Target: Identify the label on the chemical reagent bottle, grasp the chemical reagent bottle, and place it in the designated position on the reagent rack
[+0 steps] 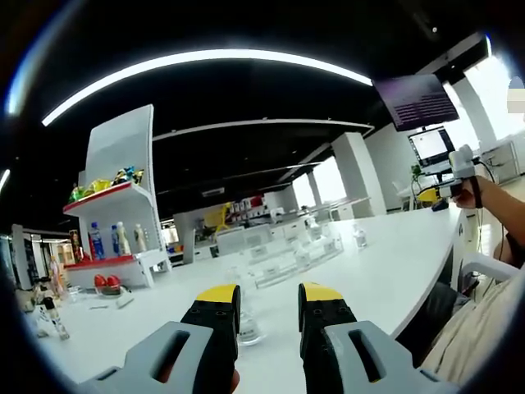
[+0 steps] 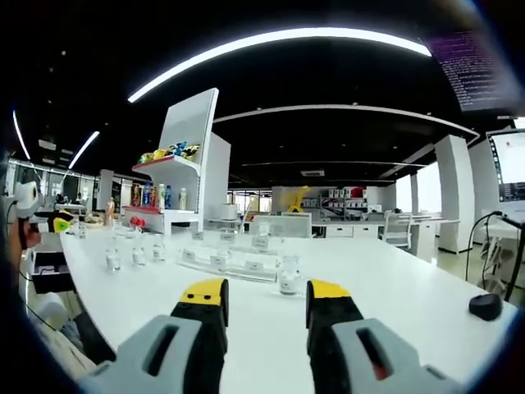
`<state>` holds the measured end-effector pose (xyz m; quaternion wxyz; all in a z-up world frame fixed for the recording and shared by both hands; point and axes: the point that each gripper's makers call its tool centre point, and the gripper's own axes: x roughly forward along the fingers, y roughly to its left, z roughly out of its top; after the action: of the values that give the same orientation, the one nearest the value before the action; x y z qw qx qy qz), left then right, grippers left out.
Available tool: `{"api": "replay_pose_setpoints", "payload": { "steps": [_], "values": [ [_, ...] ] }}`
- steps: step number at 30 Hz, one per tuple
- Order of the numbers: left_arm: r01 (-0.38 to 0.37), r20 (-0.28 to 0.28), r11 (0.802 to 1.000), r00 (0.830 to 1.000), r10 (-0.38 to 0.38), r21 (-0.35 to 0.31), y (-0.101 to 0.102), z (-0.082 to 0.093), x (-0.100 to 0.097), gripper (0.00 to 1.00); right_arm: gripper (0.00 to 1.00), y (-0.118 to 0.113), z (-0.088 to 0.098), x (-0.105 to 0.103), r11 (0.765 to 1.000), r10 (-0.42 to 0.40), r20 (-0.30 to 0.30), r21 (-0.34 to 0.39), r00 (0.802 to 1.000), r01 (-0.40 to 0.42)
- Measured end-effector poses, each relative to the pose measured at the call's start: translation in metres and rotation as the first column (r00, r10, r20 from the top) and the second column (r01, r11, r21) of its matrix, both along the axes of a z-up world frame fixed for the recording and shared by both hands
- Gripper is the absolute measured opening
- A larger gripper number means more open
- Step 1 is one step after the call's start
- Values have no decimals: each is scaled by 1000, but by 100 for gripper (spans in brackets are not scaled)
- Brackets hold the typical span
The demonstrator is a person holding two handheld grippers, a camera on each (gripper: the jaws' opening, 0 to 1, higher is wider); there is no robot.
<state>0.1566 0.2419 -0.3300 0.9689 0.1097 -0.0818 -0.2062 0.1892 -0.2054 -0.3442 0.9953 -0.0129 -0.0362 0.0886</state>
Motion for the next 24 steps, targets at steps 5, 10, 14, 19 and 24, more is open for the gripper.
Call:
{"api": "replay_pose_setpoints", "payload": {
  "steps": [5,10,14,19,24],
  "values": [
    [2,-5,1000,1000,-2,0,0,-2,1,29,37,2,0,10,1000,4,-7,12,1000,-4],
    [1,-7,1000,1000,-1,-4,2,-3,4,29,37,5,5,12,1000,7,-2,11,1000,-7],
    [0,-8,1000,1000,0,0,2,-4,4,29,37,7,6,14,1000,7,4,9,1000,-7],
    [-3,-13,1000,1000,3,5,3,-5,5,29,38,9,7,17,1000,6,8,0,1000,-6],
    [-2,-6,1000,1000,2,-24,2,-1,4,29,38,11,11,19,1000,15,6,18,1000,-16]
  ]
}}
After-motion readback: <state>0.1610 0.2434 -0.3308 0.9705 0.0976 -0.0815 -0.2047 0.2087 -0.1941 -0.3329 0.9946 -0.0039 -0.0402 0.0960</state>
